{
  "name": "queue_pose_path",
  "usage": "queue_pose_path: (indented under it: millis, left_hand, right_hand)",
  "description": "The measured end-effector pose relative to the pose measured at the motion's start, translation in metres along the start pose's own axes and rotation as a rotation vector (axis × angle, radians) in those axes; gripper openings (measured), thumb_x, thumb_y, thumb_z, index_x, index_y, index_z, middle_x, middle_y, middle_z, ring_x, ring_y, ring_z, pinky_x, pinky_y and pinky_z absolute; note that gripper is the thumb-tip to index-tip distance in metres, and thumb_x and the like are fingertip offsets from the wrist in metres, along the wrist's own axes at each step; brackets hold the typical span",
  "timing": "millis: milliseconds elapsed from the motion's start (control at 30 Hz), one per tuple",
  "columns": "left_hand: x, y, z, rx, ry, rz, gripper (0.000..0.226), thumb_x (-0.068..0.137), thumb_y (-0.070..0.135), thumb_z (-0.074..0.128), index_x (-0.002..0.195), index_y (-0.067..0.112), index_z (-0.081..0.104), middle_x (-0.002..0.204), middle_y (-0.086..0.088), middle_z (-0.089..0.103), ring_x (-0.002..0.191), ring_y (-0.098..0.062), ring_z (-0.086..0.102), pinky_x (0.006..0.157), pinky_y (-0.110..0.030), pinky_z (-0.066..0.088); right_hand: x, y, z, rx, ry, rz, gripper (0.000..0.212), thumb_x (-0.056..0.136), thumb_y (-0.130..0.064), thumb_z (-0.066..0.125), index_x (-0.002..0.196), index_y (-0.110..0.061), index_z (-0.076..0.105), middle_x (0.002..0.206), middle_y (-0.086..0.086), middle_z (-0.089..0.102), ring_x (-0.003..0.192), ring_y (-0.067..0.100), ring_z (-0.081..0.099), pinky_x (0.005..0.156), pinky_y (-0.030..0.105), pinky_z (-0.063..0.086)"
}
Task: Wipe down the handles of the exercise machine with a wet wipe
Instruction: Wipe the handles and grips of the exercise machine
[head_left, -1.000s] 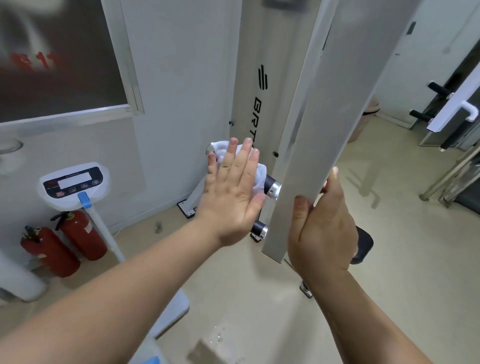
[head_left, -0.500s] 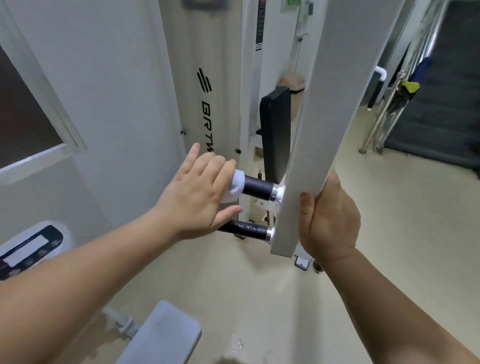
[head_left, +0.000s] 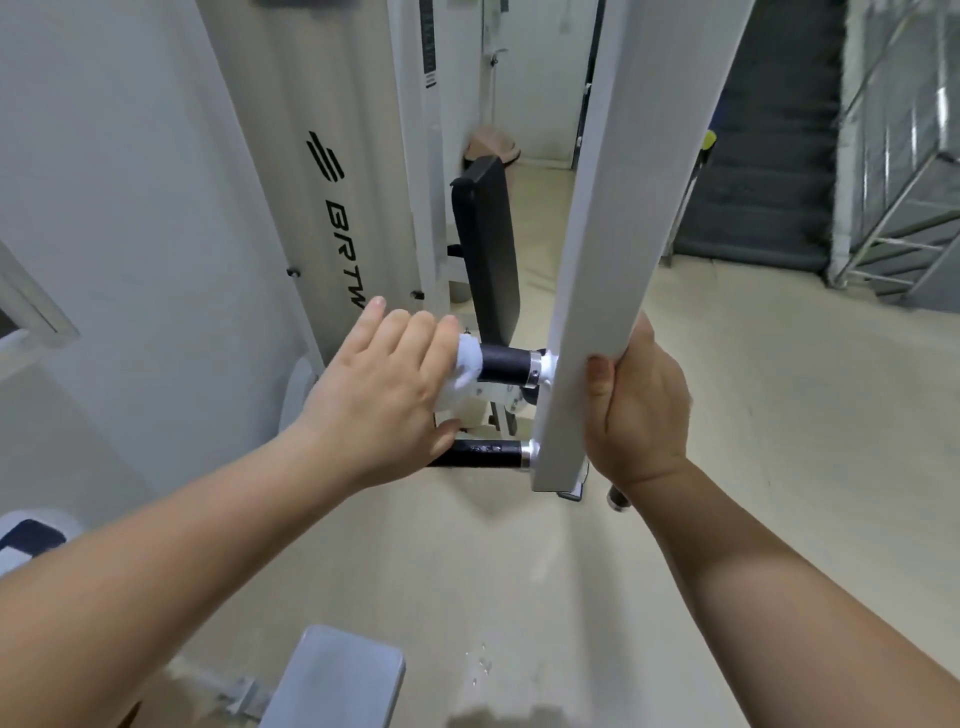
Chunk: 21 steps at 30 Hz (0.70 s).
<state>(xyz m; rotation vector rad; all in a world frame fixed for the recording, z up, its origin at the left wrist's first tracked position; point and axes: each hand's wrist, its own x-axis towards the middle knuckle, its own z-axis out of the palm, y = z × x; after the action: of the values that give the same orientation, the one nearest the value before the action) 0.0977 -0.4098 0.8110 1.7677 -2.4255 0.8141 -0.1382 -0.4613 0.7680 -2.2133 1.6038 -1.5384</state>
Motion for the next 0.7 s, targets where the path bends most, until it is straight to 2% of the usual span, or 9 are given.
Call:
queue_pose_path:
  millis: [100, 133, 200, 233, 300, 333, 500, 600, 700]
  left_hand:
    - [0.017, 0.012, -0.02, -0.038, -0.092, 0.016, 0.065, 0.078, 0.071, 0.052, 0.104, 0.012, 0.049, 0.092, -0.003, 0.052, 0.084, -0.027, 0.049, 0.103, -0.044, 0.041]
    - [0.024, 0.022, -0.022, -0.044, -0.09, 0.043, 0.067, 0.079, 0.074, 0.048, 0.105, 0.012, 0.048, 0.094, -0.003, 0.052, 0.086, -0.026, 0.048, 0.103, -0.043, 0.041]
    - [0.032, 0.051, -0.018, -0.063, -0.091, 0.082, 0.088, 0.081, 0.073, 0.045, 0.134, 0.003, 0.041, 0.123, -0.013, 0.054, 0.111, -0.034, 0.05, 0.115, -0.05, 0.031]
    - [0.031, 0.065, -0.014, -0.068, -0.066, 0.079, 0.098, 0.084, 0.07, 0.044, 0.148, -0.002, 0.026, 0.141, -0.021, 0.045, 0.13, -0.041, 0.042, 0.119, -0.054, 0.023]
    - [0.024, 0.076, -0.004, -0.048, -0.017, 0.058, 0.102, 0.088, 0.061, 0.041, 0.155, -0.004, 0.0, 0.161, -0.027, 0.02, 0.15, -0.046, 0.018, 0.124, -0.056, 0.011]
    - [0.02, 0.072, 0.0, -0.036, 0.016, 0.067, 0.101, 0.089, 0.059, 0.04, 0.156, -0.003, -0.004, 0.164, -0.026, 0.014, 0.152, -0.045, 0.013, 0.125, -0.055, 0.007]
    - [0.004, 0.038, 0.008, -0.035, 0.075, 0.143, 0.093, 0.086, 0.052, 0.048, 0.156, -0.001, 0.02, 0.158, -0.025, 0.034, 0.147, -0.043, 0.031, 0.123, -0.052, 0.013]
    - [-0.007, 0.019, 0.012, -0.003, 0.099, 0.16, 0.08, 0.095, 0.05, 0.026, 0.157, -0.001, 0.019, 0.162, -0.025, 0.027, 0.151, -0.042, 0.024, 0.123, -0.056, 0.015]
    - [-0.017, 0.004, 0.017, 0.044, 0.125, 0.122, 0.083, 0.092, 0.045, 0.039, 0.157, -0.002, 0.018, 0.164, -0.025, 0.021, 0.153, -0.042, 0.018, 0.124, -0.058, 0.012]
  right_hand:
    - [0.001, 0.002, -0.003, -0.009, -0.011, 0.005, 0.059, 0.098, -0.049, 0.028, 0.141, -0.011, 0.043, 0.09, -0.009, 0.057, 0.073, 0.022, 0.051, 0.068, 0.031, 0.032]
    - [0.001, 0.004, -0.004, -0.015, -0.005, 0.003, 0.057, 0.098, -0.049, 0.029, 0.14, -0.013, 0.043, 0.09, -0.004, 0.062, 0.073, 0.027, 0.054, 0.067, 0.031, 0.031]
    - [0.001, 0.004, -0.004, -0.023, 0.006, 0.002, 0.053, 0.097, -0.048, 0.029, 0.137, -0.017, 0.04, 0.09, 0.005, 0.067, 0.072, 0.034, 0.058, 0.064, 0.031, 0.03]
    - [0.0, 0.004, -0.004, -0.024, 0.003, -0.001, 0.051, 0.097, -0.048, 0.029, 0.137, -0.018, 0.039, 0.091, 0.006, 0.068, 0.073, 0.036, 0.059, 0.065, 0.031, 0.03]
    - [0.001, 0.001, -0.006, -0.017, -0.005, -0.026, 0.052, 0.097, -0.048, 0.03, 0.137, -0.017, 0.04, 0.095, 0.006, 0.069, 0.074, 0.035, 0.06, 0.066, 0.029, 0.028]
    - [0.001, 0.001, -0.007, -0.011, -0.011, -0.037, 0.051, 0.097, -0.048, 0.031, 0.137, -0.017, 0.041, 0.096, 0.004, 0.069, 0.075, 0.031, 0.06, 0.066, 0.028, 0.027]
    - [0.001, 0.001, -0.012, 0.001, -0.021, -0.056, 0.05, 0.098, -0.048, 0.032, 0.139, -0.02, 0.038, 0.1, 0.003, 0.069, 0.077, 0.029, 0.061, 0.069, 0.029, 0.032]
    - [-0.001, 0.002, -0.015, -0.002, -0.02, -0.053, 0.053, 0.098, -0.048, 0.032, 0.141, -0.018, 0.039, 0.1, 0.005, 0.07, 0.079, 0.025, 0.058, 0.071, 0.028, 0.03]
    - [0.0, 0.002, -0.012, -0.004, -0.038, -0.044, 0.058, 0.098, -0.048, 0.031, 0.144, -0.014, 0.04, 0.103, 0.006, 0.069, 0.082, 0.033, 0.061, 0.071, 0.031, 0.033]
